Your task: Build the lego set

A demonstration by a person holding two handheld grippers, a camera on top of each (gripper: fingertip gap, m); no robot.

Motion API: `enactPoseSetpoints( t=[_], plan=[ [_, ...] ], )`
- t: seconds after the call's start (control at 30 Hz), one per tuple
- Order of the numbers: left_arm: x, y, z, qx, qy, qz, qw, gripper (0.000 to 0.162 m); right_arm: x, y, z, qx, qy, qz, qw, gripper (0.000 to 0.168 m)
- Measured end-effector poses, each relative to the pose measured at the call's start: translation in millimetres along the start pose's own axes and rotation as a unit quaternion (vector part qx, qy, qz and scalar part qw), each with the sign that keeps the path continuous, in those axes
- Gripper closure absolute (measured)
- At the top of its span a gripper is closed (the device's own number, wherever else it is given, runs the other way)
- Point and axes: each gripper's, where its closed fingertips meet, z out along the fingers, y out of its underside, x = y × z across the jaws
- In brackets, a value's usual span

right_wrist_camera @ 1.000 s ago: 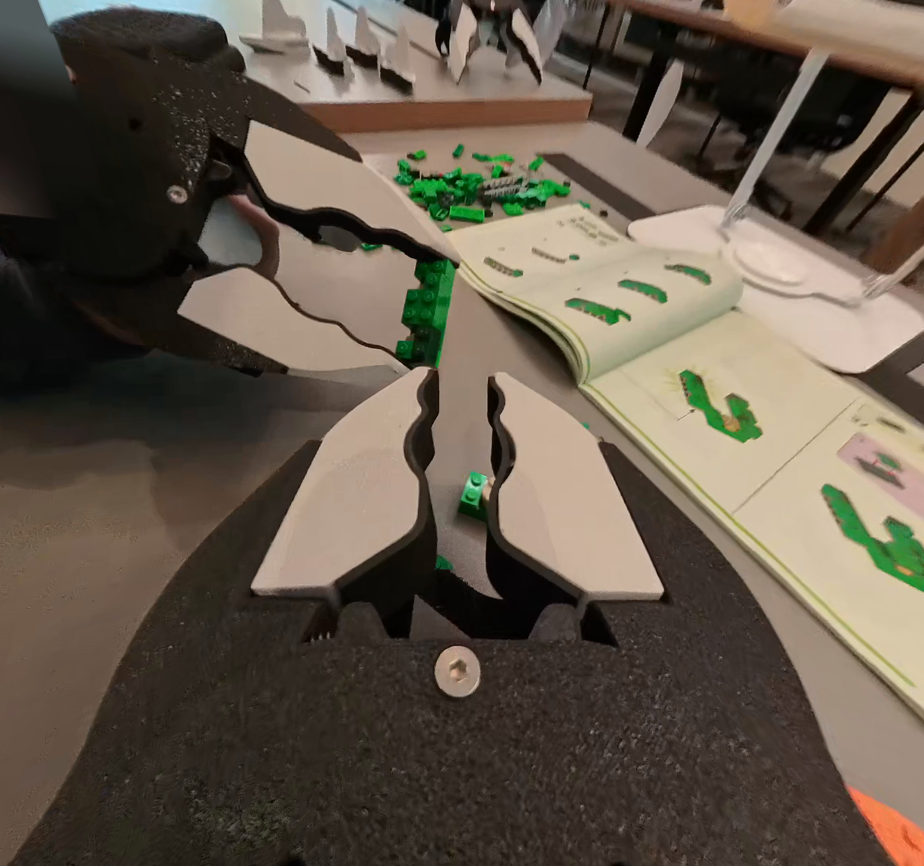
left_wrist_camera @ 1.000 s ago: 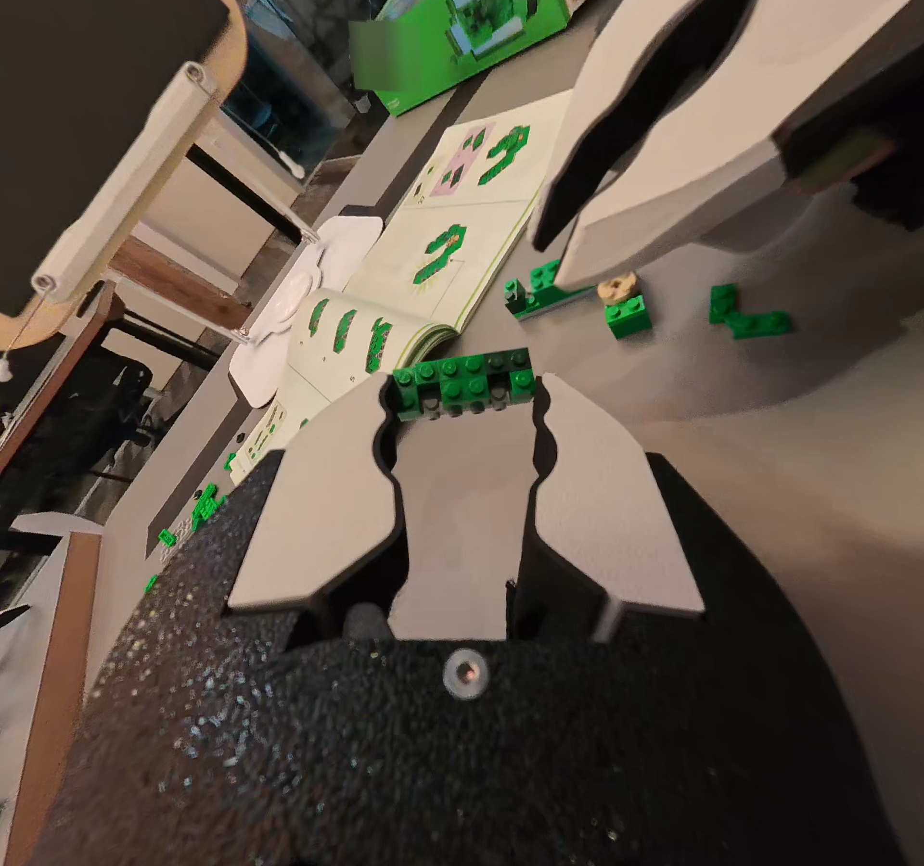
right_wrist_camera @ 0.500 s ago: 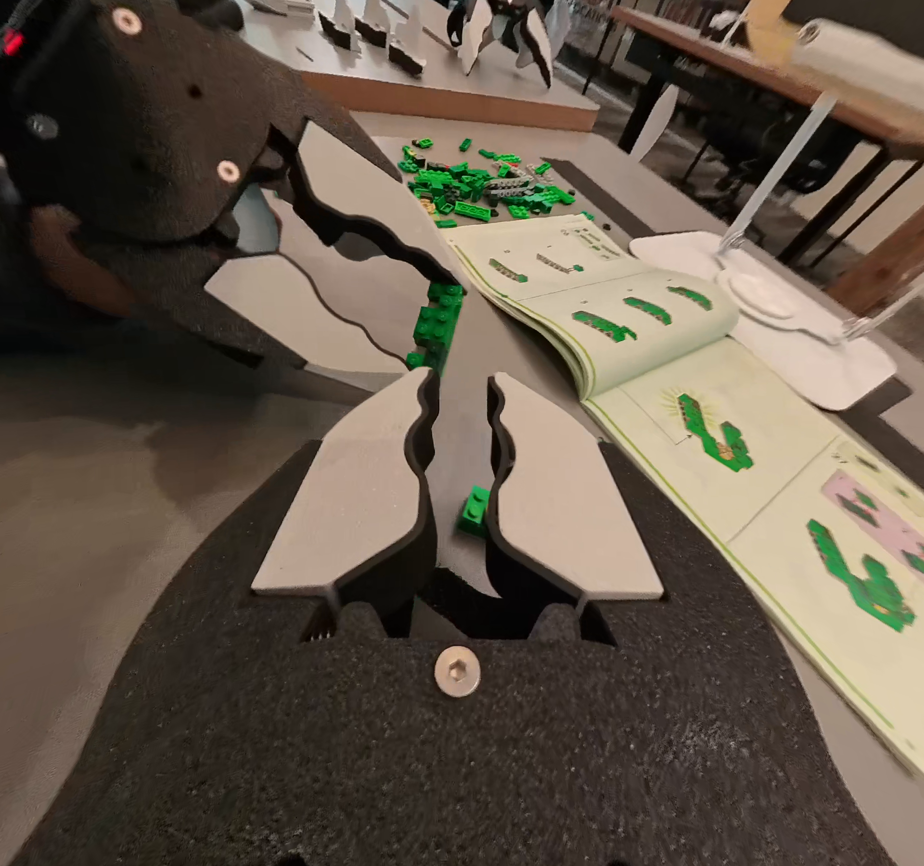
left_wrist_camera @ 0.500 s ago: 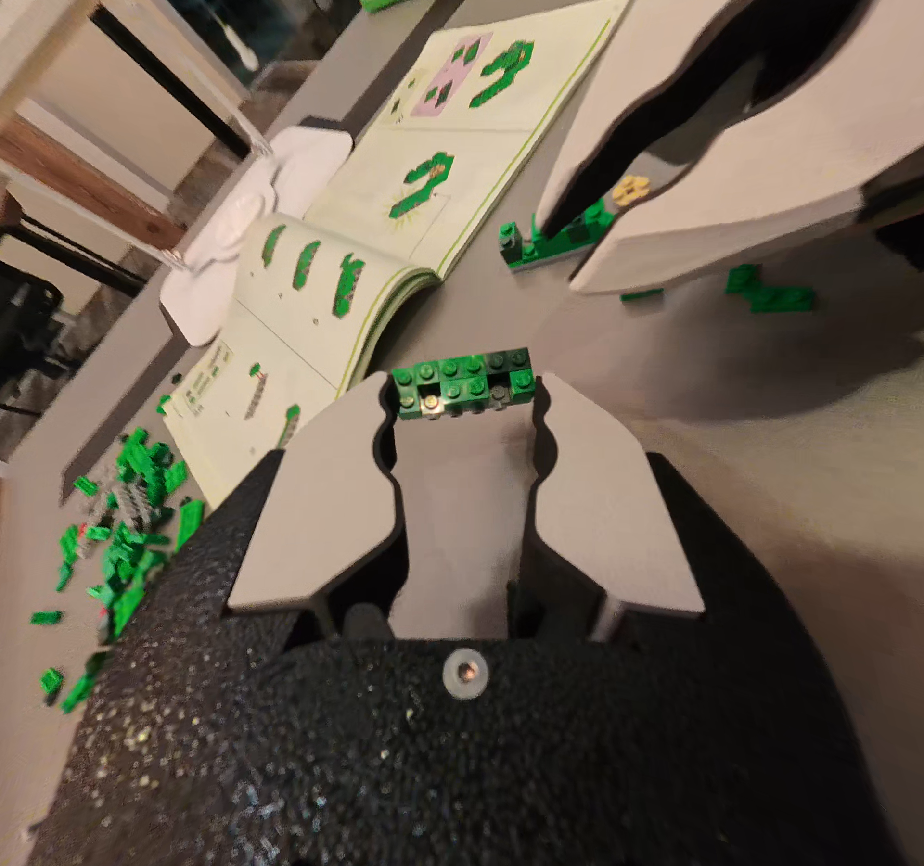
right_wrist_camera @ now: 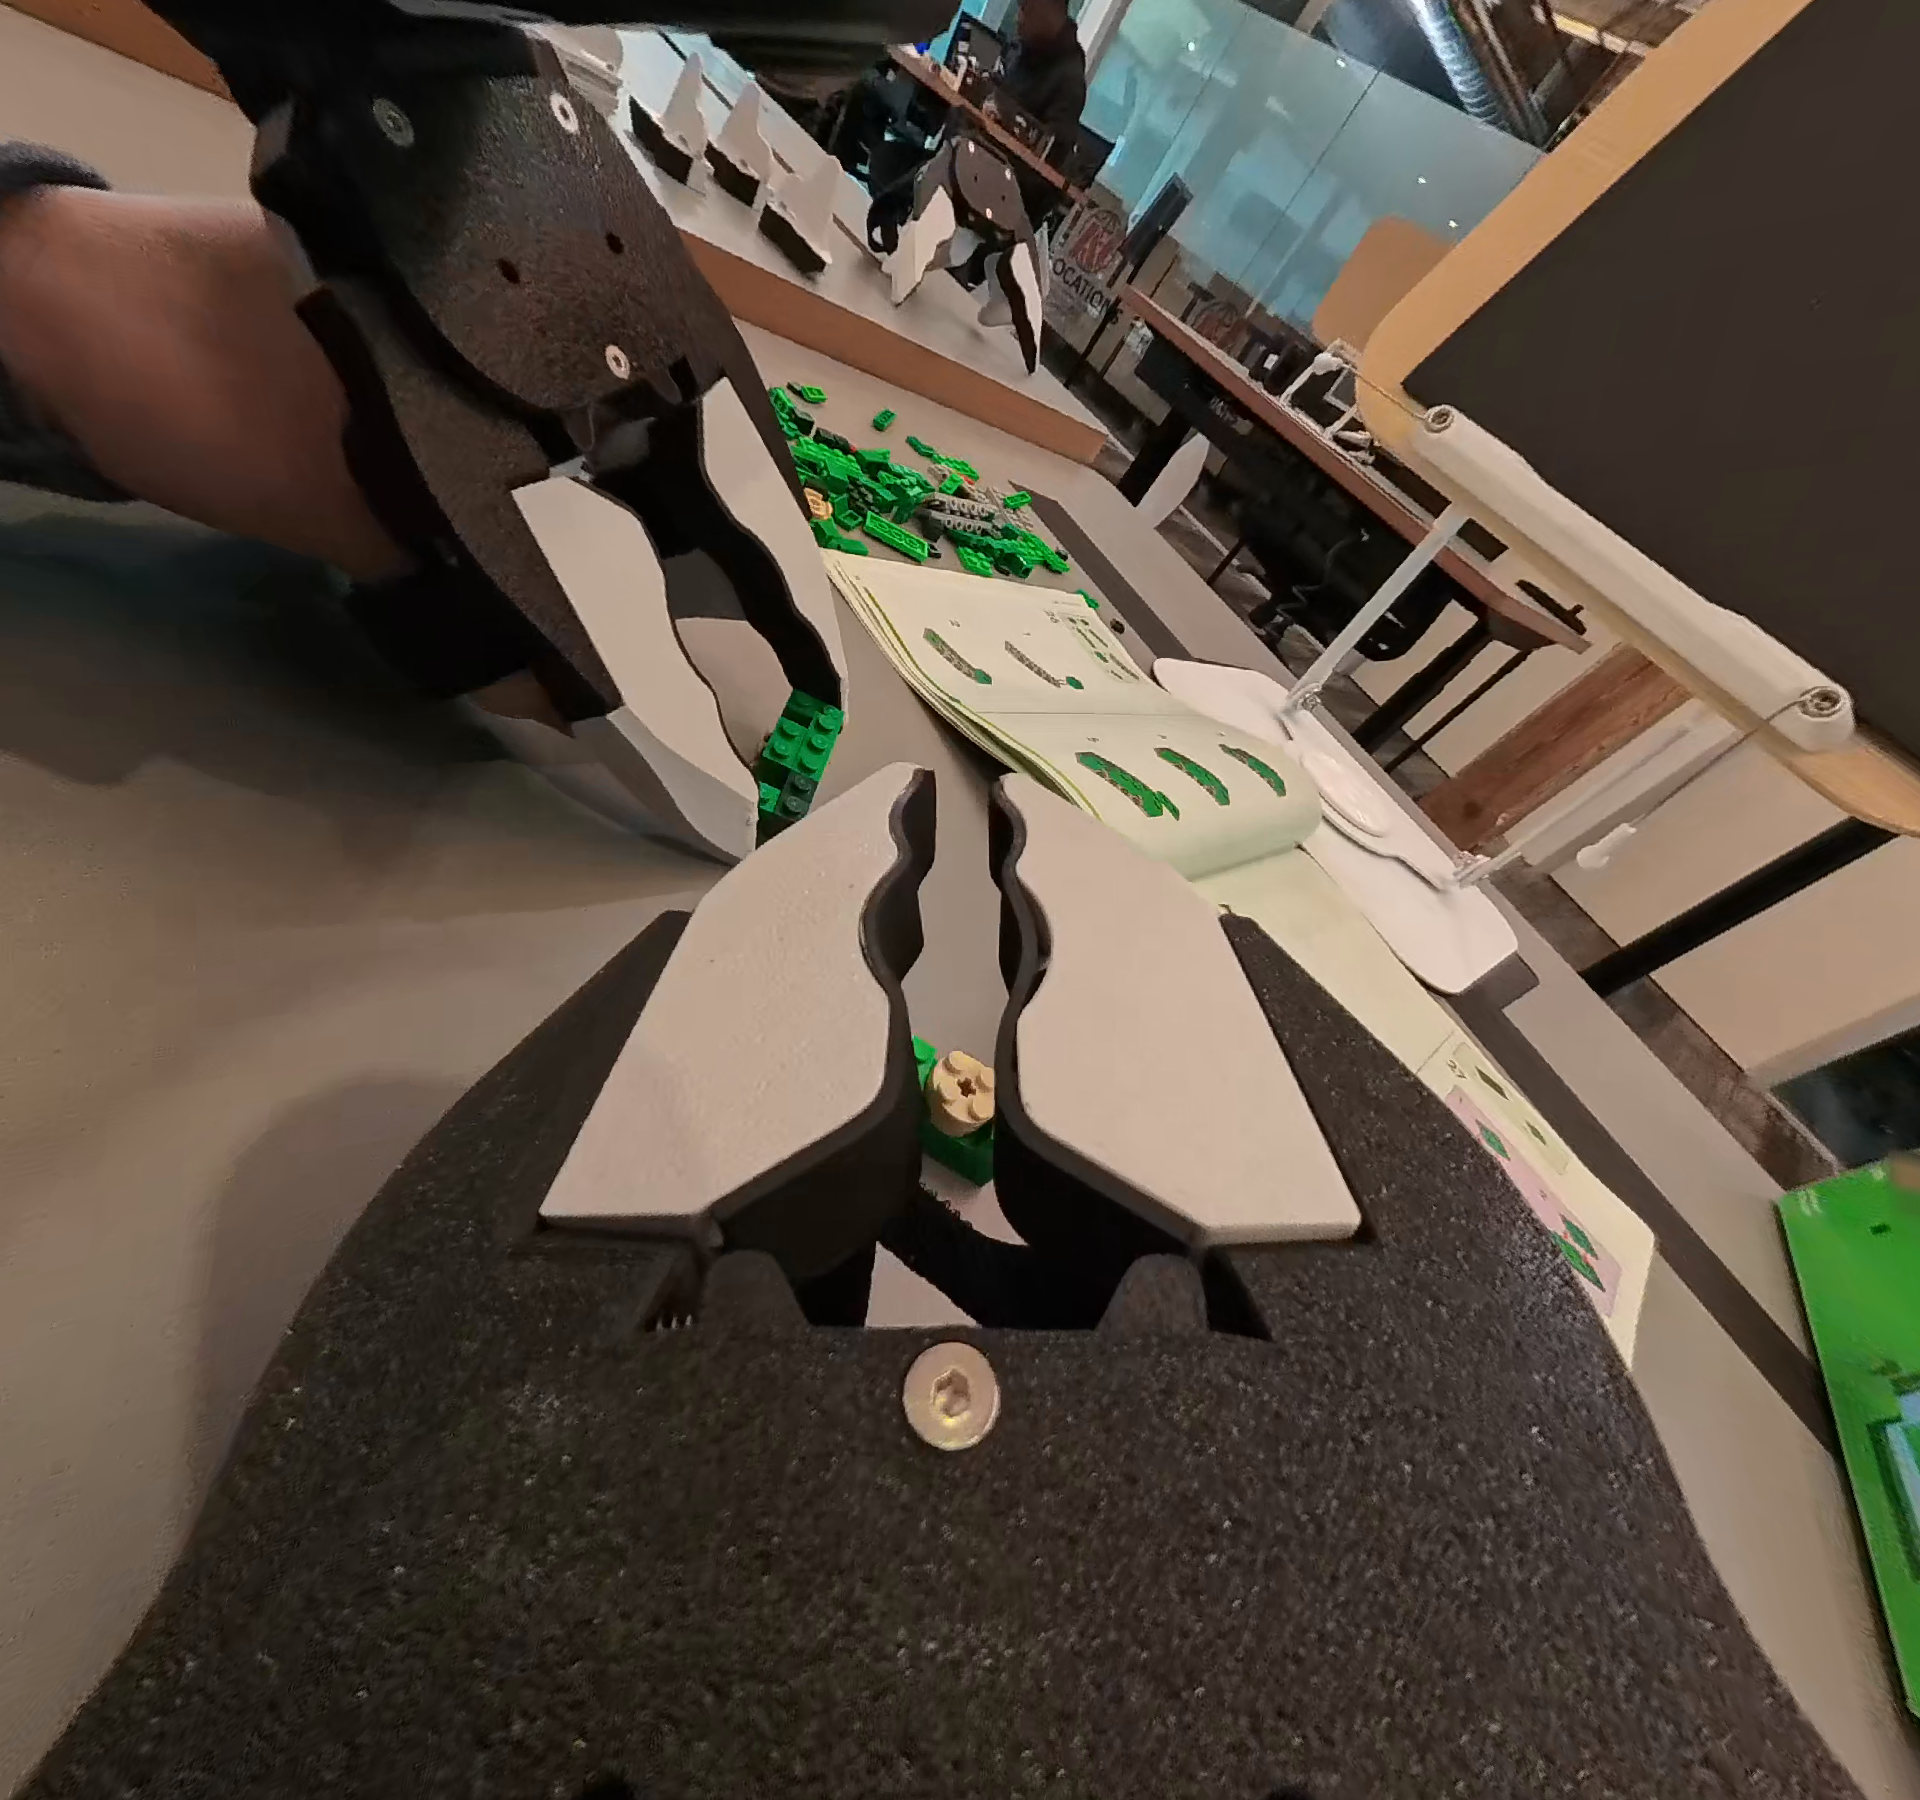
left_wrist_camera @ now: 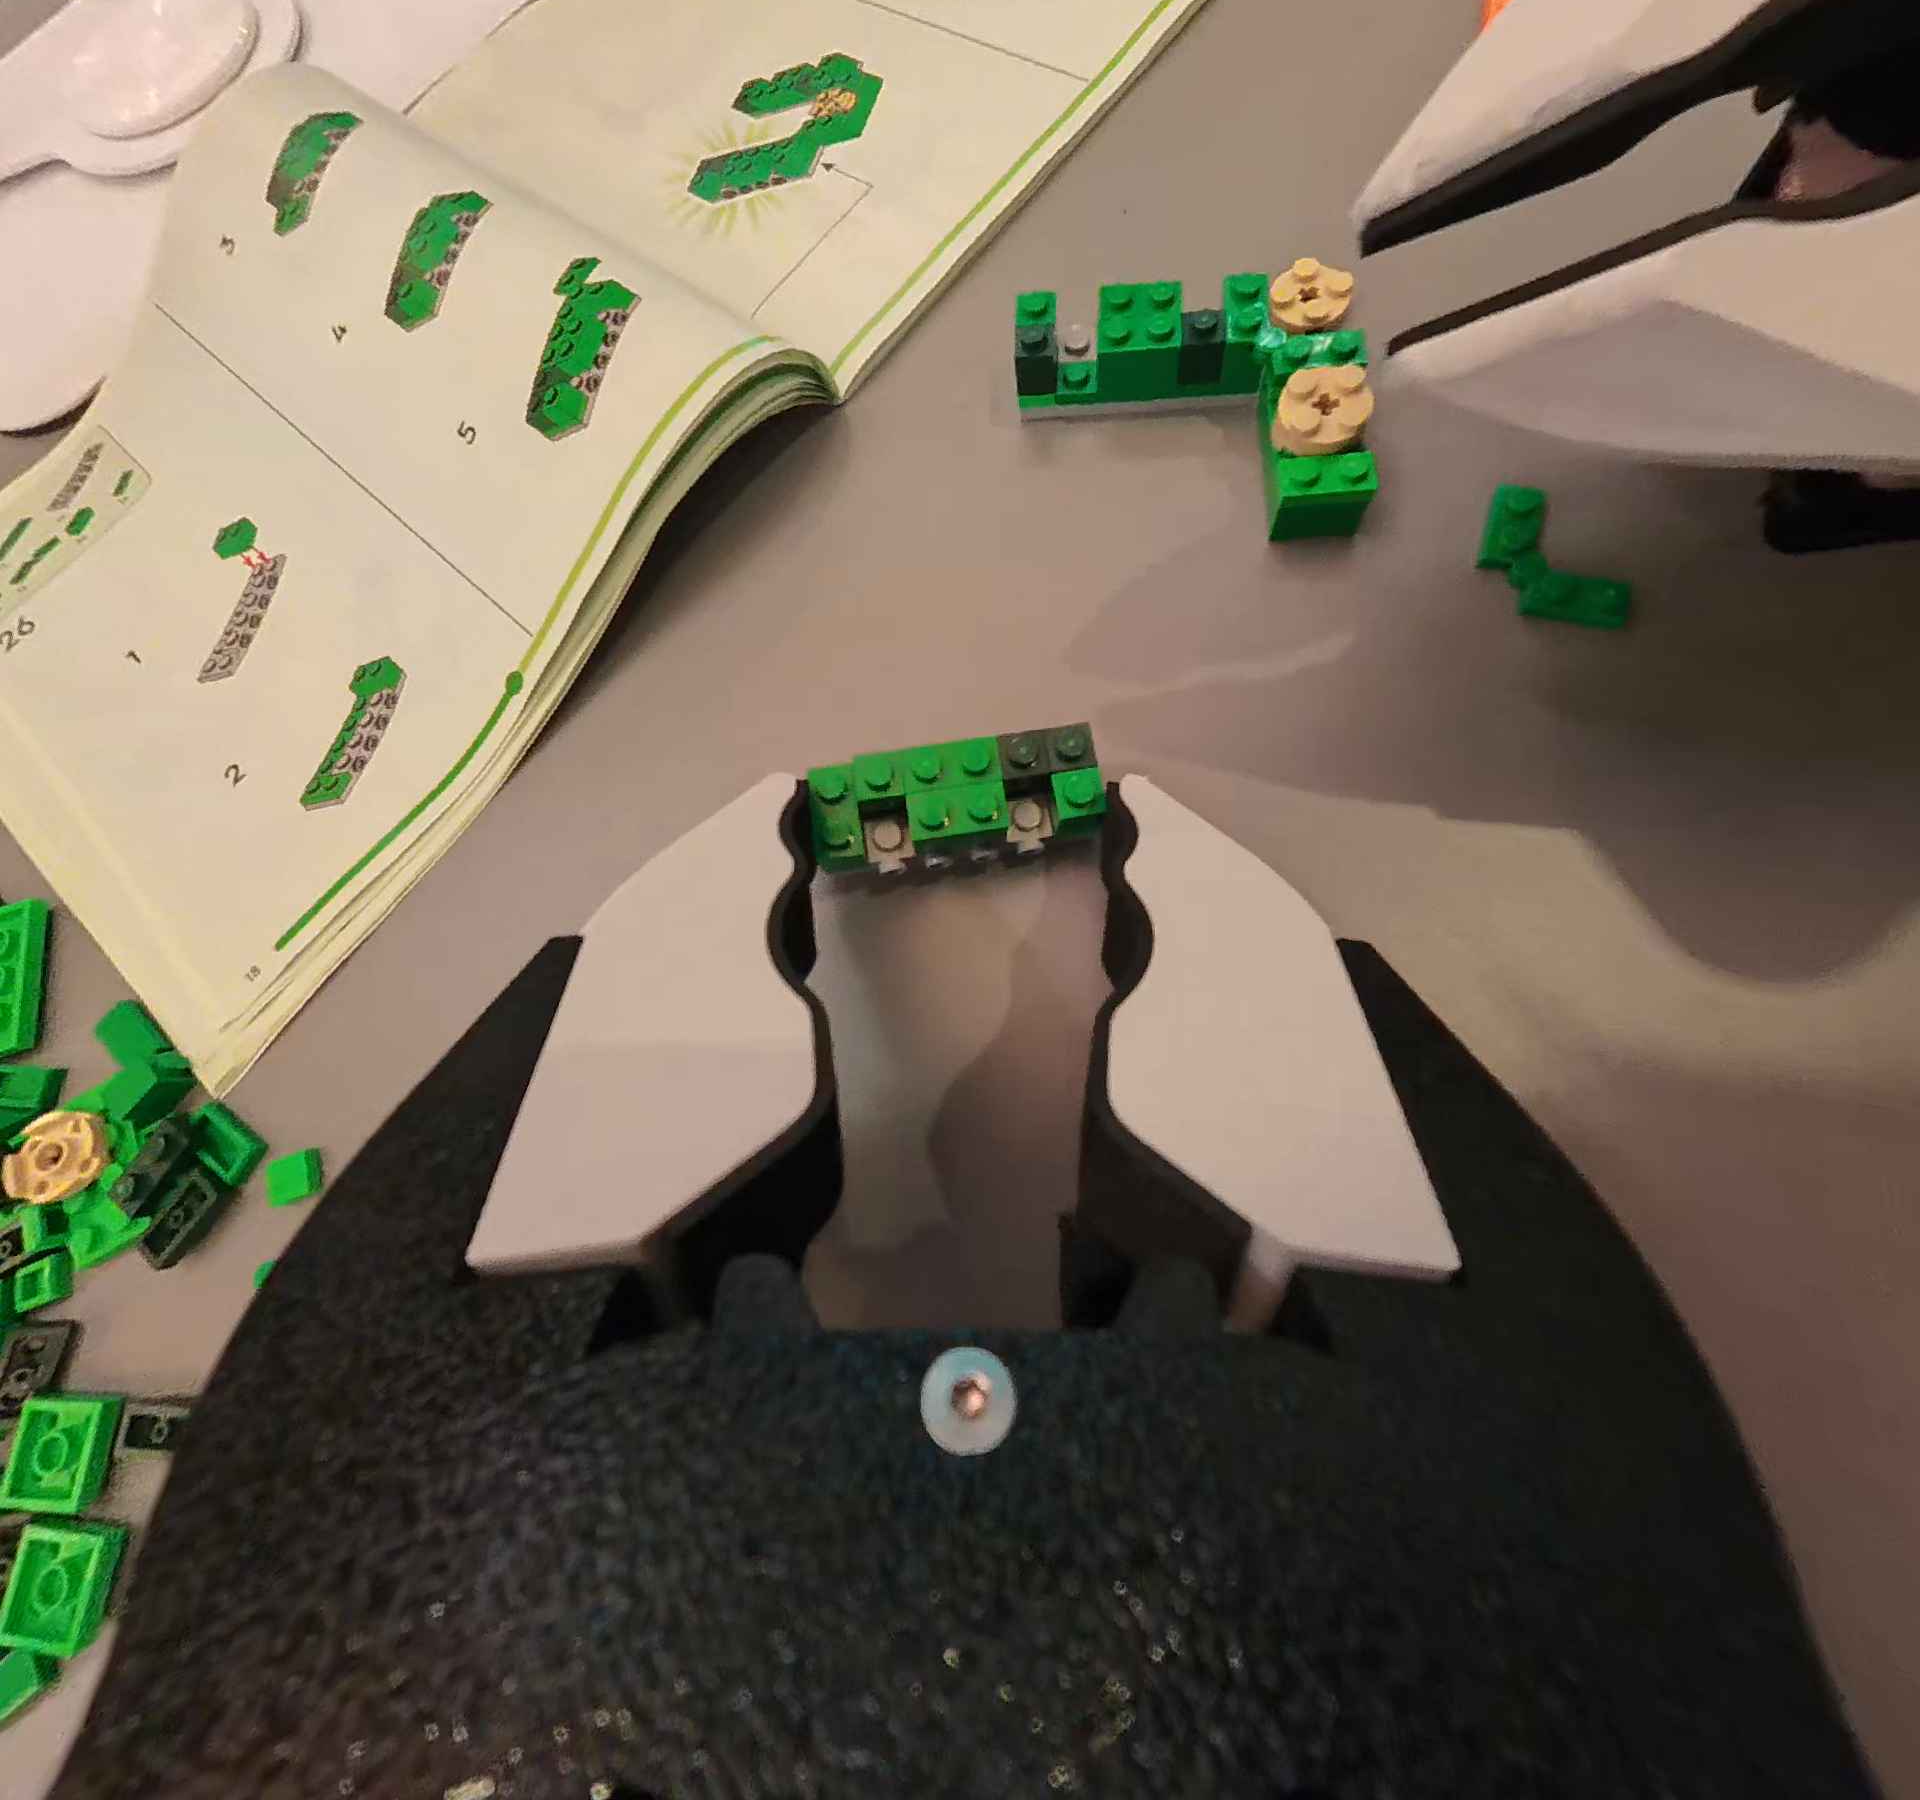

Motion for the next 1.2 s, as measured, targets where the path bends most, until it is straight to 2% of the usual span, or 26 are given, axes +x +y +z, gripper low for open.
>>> enactPoseSetpoints(
  t=[0.03, 0.13, 0.2, 0.5, 0.77, 0.97, 1.03, 1.2],
  plan=[
    [0.0, 0.0, 0.2, 0.001, 0.001, -0.002, 1.0, 0.11, -0.3, 0.1, 0.1, 0.0, -0.001, 0.0, 1.0, 0.16],
    [-1.4, -0.2, 0.6, 0.002, -0.002, -0.009, 1.0, 0.096, 0.3, -0.4, -0.4, 0.002, 0.0, 0.002, 1.0, 0.161],
    [-1.6, 0.7, -0.2, 0.0, 0.002, -0.01, 1.0, 0.094, 1.0, -0.9, -0.8, 0.005, 0.001, 0.005, 1.0, 0.161],
    [-6.0, 3.9, -13.5, -0.002, 0.029, -0.042, 0.999, 0.109, 3.3, -1.3, -1.7, 0.01, 0.001, 0.018, 1.0, 0.162],
    [2.9, 5.3, -14.8, -0.005, 0.071, -0.051, 0.996, 0.113, 2.7, -1.4, -1.3, 0.01, -0.001, 0.017, 1.0, 0.162],
    [26.2, -5.5, -22.8, 0.028, 0.187, -0.11, 0.976, 0.121, 2.4, -1.5, -0.9, 0.01, -0.002, 0.015, 1.0, 0.163],
    [20.7, -10.2, -26.3, 0.049, 0.18, -0.113, 0.976, 0.119, 2.7, -1.6, -1.1, 0.011, -0.001, 0.015, 1.0, 0.163],
    [-1.4, -17.4, -31.2, 0.096, 0.11, -0.078, 0.986, 0.115, 4.9, -2.4, -1.8, 0.015, 0.002, 0.024, 1.0, 0.163]
  ],
)
